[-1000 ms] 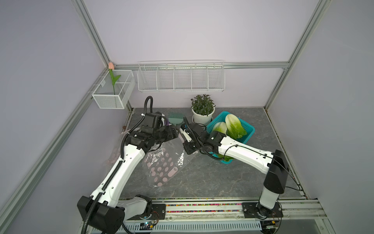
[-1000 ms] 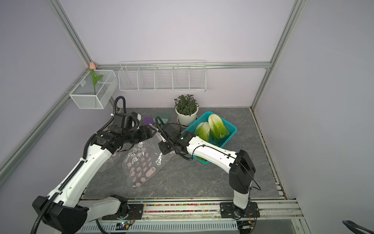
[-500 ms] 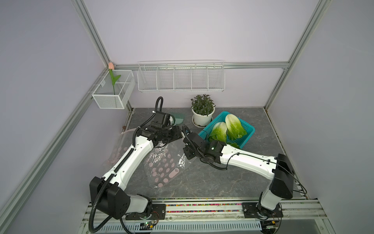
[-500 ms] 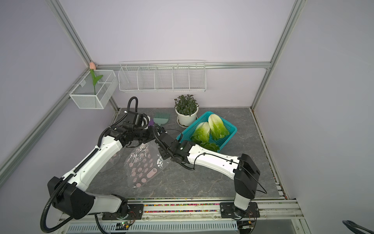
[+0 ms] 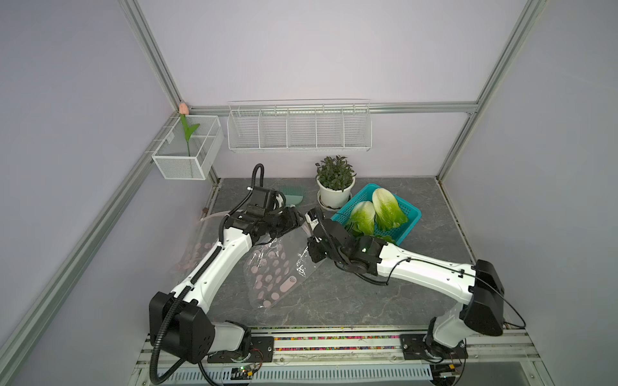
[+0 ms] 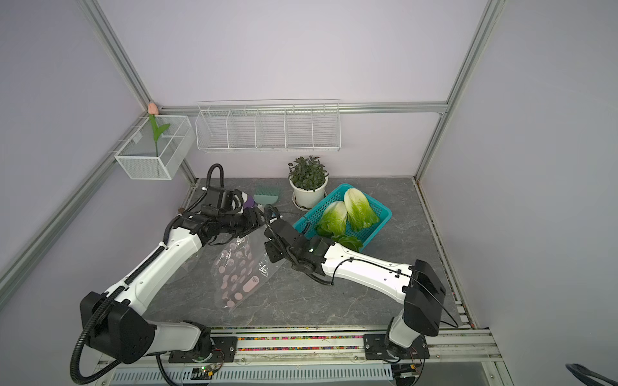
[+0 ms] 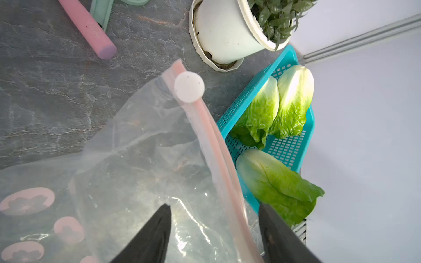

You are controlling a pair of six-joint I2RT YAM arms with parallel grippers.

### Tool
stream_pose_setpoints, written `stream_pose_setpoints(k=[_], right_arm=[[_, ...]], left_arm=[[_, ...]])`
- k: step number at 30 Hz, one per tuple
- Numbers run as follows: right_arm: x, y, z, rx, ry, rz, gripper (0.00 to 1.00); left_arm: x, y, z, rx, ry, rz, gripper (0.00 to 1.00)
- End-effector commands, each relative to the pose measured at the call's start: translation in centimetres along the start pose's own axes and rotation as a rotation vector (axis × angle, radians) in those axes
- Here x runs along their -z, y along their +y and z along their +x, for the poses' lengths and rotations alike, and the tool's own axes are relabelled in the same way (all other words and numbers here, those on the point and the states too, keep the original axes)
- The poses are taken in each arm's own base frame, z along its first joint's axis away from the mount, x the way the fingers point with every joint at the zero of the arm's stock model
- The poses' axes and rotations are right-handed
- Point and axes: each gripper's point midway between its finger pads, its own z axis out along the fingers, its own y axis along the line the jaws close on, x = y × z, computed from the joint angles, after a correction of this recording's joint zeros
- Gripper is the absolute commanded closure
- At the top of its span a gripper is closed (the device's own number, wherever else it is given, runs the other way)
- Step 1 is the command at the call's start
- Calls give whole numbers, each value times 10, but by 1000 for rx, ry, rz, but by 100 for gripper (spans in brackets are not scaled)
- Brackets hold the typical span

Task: Put the chinese cabbages into a zipper bag and zip it
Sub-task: Pick up the zipper food storage bag at the center of the board.

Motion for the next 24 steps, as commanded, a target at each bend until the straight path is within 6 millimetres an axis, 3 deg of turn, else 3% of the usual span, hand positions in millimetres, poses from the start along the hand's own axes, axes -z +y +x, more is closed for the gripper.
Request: stream_pose_setpoints(k=[1, 7, 13, 16, 18, 20, 24], right_arm=[[10, 4, -9, -23, -45, -25, 85], [16, 7, -10, -25, -41, -54, 84], [26, 6, -5, -104, -21, -150, 79], [40, 10, -8, -243, 20, -343, 59], [56, -4, -18, -387, 10, -450, 50], [64, -25, -16, -450, 32, -437, 46], [57, -42, -3, -419, 140, -362, 38]], left_arm=[[-2, -12, -5, -23, 2, 33, 57], [-3, -25, -4, -52, 34, 98, 98], [6, -39, -6, -121, 34, 152, 100], [12, -45, -2, -187, 42, 178, 100], [19, -46, 3, -260, 48, 183, 100], [23, -48, 6, -304, 46, 200, 100], [28, -62, 12, -330, 58, 265, 100]])
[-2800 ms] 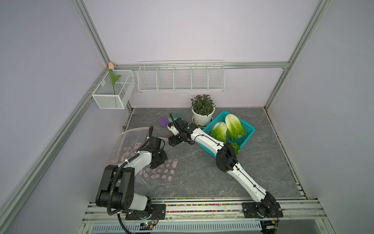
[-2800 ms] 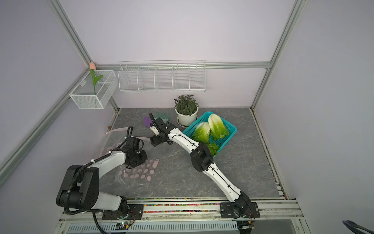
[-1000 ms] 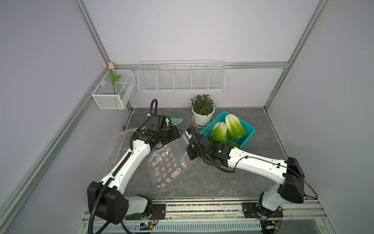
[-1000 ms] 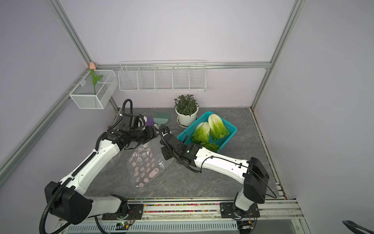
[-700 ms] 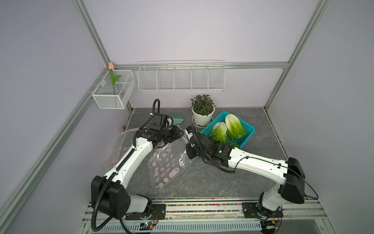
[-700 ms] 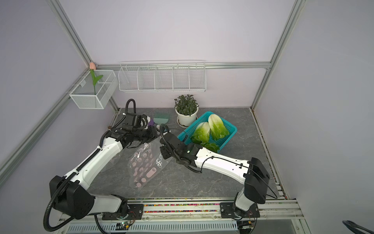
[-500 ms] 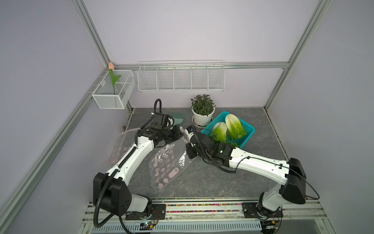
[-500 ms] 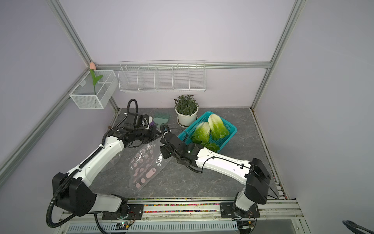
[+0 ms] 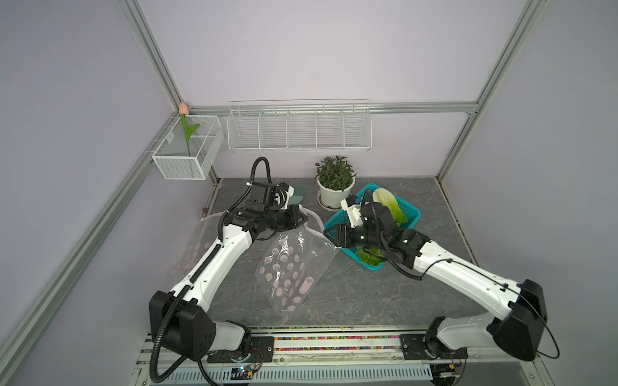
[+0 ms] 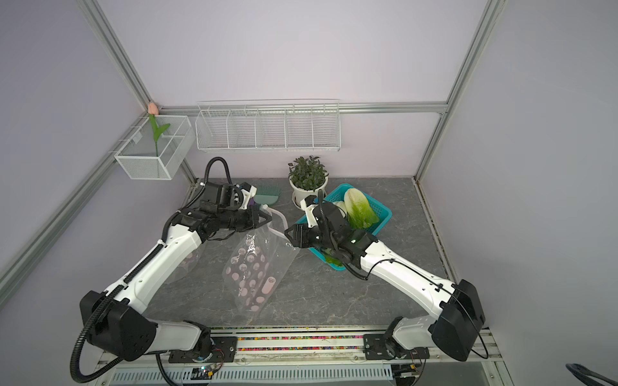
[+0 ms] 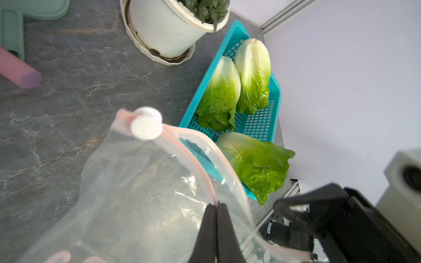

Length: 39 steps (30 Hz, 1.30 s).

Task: Put the chinese cabbages into a zipper bag and zip it
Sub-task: Pick up the zipper food storage bag at the center of the board, then open the zipper of the food storage bag at the center of the board.

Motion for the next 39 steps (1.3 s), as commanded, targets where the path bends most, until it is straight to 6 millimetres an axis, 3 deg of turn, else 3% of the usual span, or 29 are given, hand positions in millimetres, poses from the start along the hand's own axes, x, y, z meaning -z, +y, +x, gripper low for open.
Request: stream_pose_setpoints(k=[1, 7, 10, 12, 14, 19, 25, 33, 36, 39], right_arm=[[-3, 8, 20, -47, 129, -56, 36], [-17, 8, 13, 7, 187, -34, 28], [-31, 4, 17, -3, 231, -21, 28], [-41, -5, 22, -28, 255, 3, 35], [-48, -12, 24, -39, 251, 13, 48], [-50, -19, 9, -58, 136, 35, 78], [-40, -21, -8, -81, -15, 66, 90], [-41, -4, -9, -47, -63, 81, 93], [-44, 0, -6, -43, -68, 84, 93], [-46, 3, -4, -51, -71, 82, 93]], left_arm=[[10, -23, 0, -91, -2, 73, 100], [12, -28, 8, -132, 14, 61, 100], [13, -38, 11, -168, 17, 82, 100], [19, -42, 8, -199, 12, 75, 100], [25, -42, 4, -241, 3, 40, 100], [34, -32, -5, -285, -25, -60, 100], [33, -22, -2, -205, -8, -121, 100], [24, -22, 16, -148, 20, -183, 57], [19, -14, 20, -116, 31, -214, 48], [17, -2, 22, -97, 37, -269, 48]])
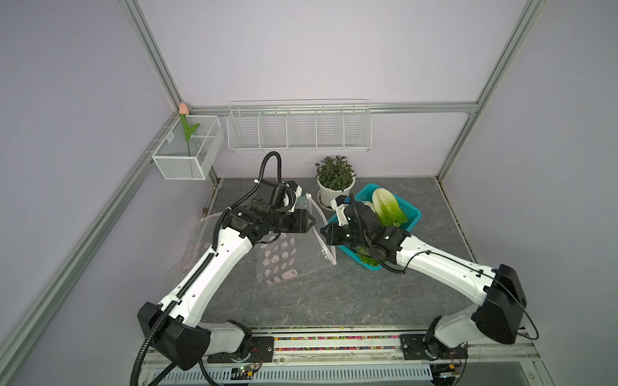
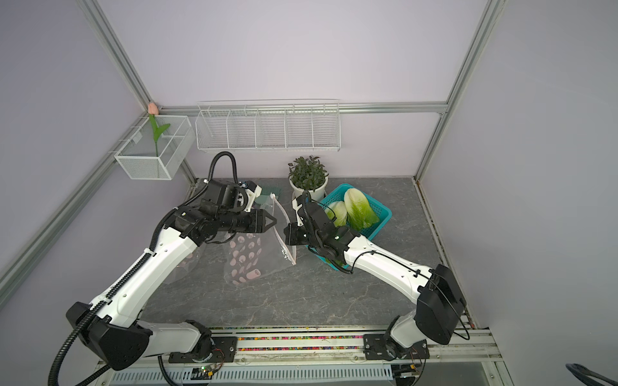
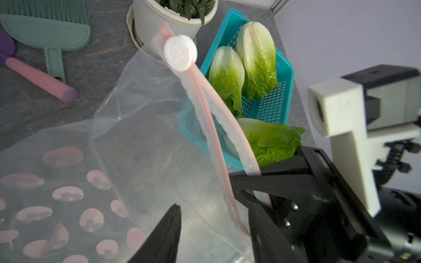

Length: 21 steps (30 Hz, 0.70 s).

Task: Put the chinese cabbages into a zipper bag and zip it
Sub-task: Open the zipper of the food storage bag at the center of the board.

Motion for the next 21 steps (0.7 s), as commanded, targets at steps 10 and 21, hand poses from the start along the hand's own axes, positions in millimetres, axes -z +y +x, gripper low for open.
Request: stream_pose_setpoints(k=[10, 21], right_arm=[[-5, 7, -6, -68, -53, -24, 93], [-10, 2, 0, -98, -47, -29, 93]], left_arm=[[-30, 5, 6, 127, 26, 18, 43], [-61, 5, 8, 158, 64, 67, 63]])
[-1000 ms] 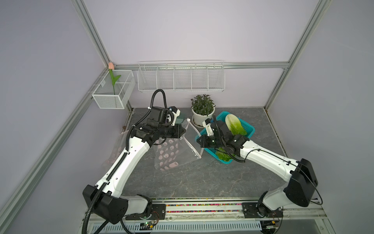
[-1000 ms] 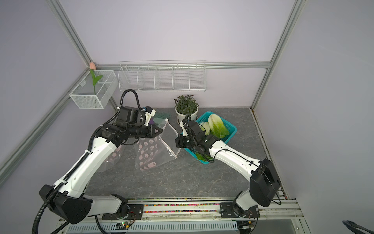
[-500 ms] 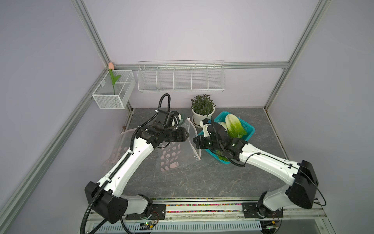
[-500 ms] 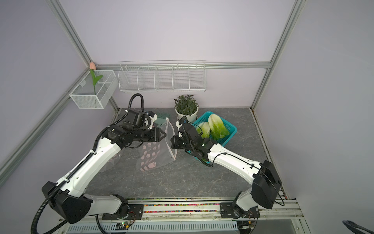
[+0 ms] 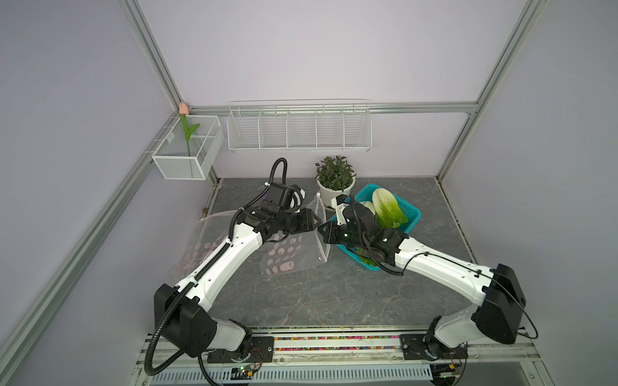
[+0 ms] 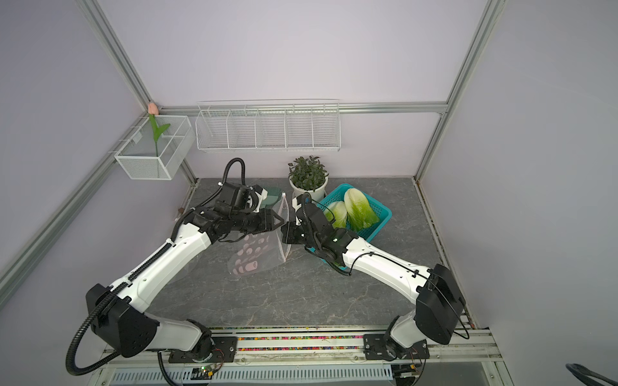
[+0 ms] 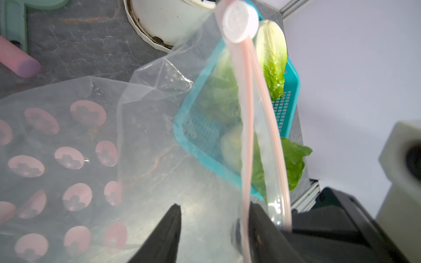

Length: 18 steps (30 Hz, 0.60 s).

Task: Put the chinese cabbages into a zipper bag and zip it
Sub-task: Open the zipper of the food storage bag at the center of the board.

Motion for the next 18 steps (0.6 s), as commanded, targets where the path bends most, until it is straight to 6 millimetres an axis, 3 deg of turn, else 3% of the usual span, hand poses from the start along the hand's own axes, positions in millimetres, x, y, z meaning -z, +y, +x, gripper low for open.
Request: stream_pose_setpoints(k=[1, 3, 5, 7, 10, 14, 16, 18], right_arm=[[-5, -6, 5, -39, 1, -1, 93], [-3, -13, 4, -67, 2, -2, 93], [1, -26, 3, -94, -2, 9, 93], [6, -39, 3, -106, 8, 25, 86], [18, -45, 4, -74, 56, 29, 67], [57, -50, 7, 25, 98, 111, 43], [79, -66, 13, 42, 113, 214, 32], [106, -99, 21, 45, 135, 408, 22]], left_arm=[[-12, 2, 2, 16, 28, 7, 71], [-9, 6, 1, 8, 47, -19, 89], [0, 11, -3, -9, 25, -55, 100], [11, 16, -6, -21, -7, -82, 100], [18, 27, -4, -48, -16, -142, 100], [15, 36, -3, -58, 16, -207, 100], [15, 36, -8, -75, 12, -235, 100], [13, 32, -14, -97, 6, -252, 100]])
